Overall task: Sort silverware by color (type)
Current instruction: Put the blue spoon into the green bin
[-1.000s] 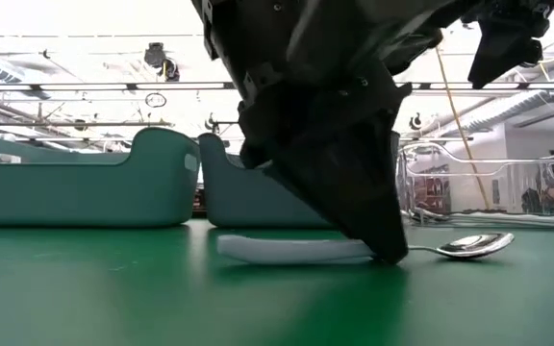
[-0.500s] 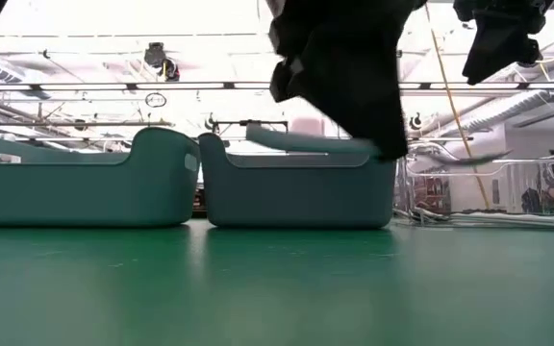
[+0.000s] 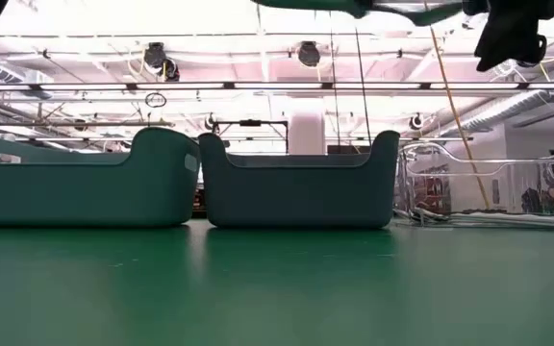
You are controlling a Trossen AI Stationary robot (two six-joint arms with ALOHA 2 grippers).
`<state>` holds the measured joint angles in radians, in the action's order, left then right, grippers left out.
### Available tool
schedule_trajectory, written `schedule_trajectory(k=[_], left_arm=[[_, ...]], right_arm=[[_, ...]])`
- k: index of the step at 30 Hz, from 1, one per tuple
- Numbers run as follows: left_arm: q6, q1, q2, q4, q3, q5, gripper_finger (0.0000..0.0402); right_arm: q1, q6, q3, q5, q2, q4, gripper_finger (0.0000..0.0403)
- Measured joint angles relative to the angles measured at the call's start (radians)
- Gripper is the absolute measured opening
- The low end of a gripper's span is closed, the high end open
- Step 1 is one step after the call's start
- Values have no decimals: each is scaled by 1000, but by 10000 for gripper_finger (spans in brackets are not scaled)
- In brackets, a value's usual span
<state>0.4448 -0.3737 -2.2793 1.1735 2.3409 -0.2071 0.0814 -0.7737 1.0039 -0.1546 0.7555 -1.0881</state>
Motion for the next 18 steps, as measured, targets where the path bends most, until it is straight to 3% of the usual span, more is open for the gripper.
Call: schedule_trajectory(k=[6,18], left_arm=[[-47,18,79,209,-1,-81,33],[-234,193,256,391,-19,-74,33]], right_arm=[[0,0,0,0,-44,62,130],[1,11,0,-5,-57,218,130]])
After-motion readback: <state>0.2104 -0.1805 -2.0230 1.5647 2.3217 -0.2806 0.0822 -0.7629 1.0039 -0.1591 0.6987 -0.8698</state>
